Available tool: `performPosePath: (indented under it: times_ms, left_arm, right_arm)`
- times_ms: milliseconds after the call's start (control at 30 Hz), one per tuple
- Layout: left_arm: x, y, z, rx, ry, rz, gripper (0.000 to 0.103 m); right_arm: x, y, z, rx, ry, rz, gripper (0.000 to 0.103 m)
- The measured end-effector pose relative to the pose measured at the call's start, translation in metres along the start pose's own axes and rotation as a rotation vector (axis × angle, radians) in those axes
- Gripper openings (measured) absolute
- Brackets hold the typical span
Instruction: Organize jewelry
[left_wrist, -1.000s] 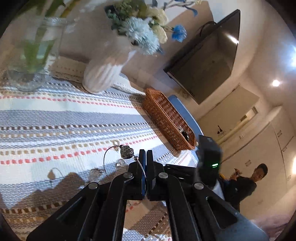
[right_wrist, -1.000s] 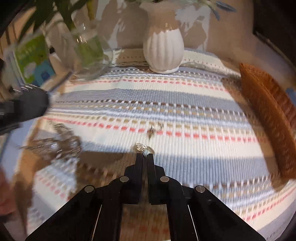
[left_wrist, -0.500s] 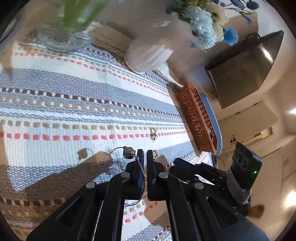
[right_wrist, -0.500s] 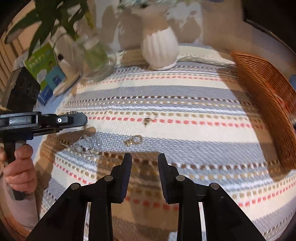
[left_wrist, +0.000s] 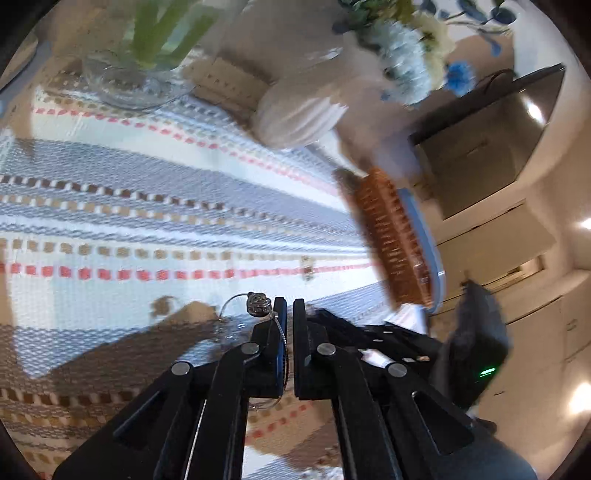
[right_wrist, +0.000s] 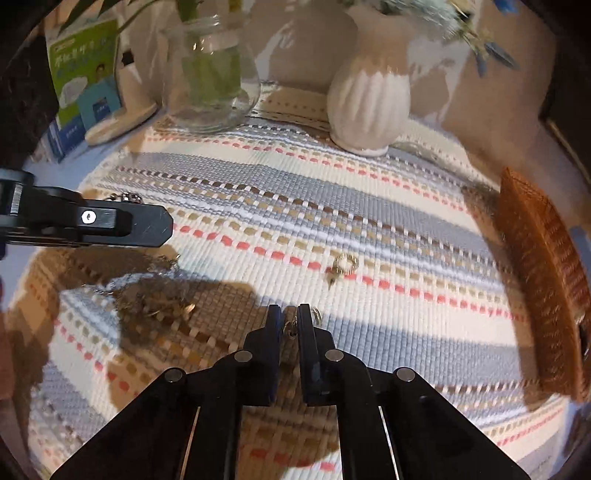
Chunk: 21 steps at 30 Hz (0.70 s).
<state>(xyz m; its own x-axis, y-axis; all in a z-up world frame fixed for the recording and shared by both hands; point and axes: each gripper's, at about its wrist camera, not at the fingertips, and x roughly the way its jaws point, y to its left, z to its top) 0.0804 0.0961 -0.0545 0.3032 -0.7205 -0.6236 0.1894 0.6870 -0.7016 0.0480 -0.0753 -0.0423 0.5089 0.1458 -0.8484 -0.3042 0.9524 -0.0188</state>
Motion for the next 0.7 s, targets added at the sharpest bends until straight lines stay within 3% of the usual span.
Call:
performPosePath:
  times_ms: [67,100,233,367,467,500,533,600,633,667,700]
  left_arm:
    - [0.006,0.012,-0.001,-0.038,0.040,0.112,0.000]
    - [0.008,0.018,-0.002,-0.051,0.058,0.133,0.000]
    - [-0.006,0.043,-0.009,-0.129,0.127,0.016,0.002]
    - [-0.033,0.048,-0.018,-0.042,0.126,0.130,0.017]
    - [-0.047,0.043,-0.027,0.031,0.161,0.158,0.018]
    - [-0.054,0.036,-0.032,0.071,0.161,0.138,0.018]
    - [-0.064,0.023,-0.039,0.133,0.139,0.042,0.018]
    - [-0.079,0.010,-0.048,0.208,0.097,-0.080,0.032]
    - [-0.084,0.010,-0.050,0.227,0.081,-0.065,0.049]
    - [-0.086,0.011,-0.050,0.233,0.066,-0.003,0.060]
    - [-0.085,0.016,-0.049,0.224,0.063,0.094,0.060]
  right_arm:
    - [-0.005,-0.007,-0.005,0.049,0.004,0.042,0.008]
    - [-0.009,-0.010,-0.008,0.068,0.002,0.057,0.008]
    - [-0.026,-0.023,-0.019,0.117,-0.006,0.105,0.008]
    - [-0.037,-0.032,-0.028,0.124,-0.026,0.117,0.008]
    - [-0.040,-0.039,-0.034,0.141,-0.029,0.155,0.008]
    - [-0.041,-0.039,-0.036,0.143,-0.029,0.158,0.008]
    - [-0.041,-0.039,-0.038,0.140,-0.028,0.161,0.008]
    - [-0.043,-0.037,-0.040,0.134,-0.027,0.168,0.008]
    - [-0.043,-0.036,-0.041,0.134,-0.029,0.171,0.008]
    - [-0.044,-0.035,-0.041,0.134,-0.032,0.176,0.008]
    - [-0.045,-0.035,-0.042,0.134,-0.034,0.180,0.008]
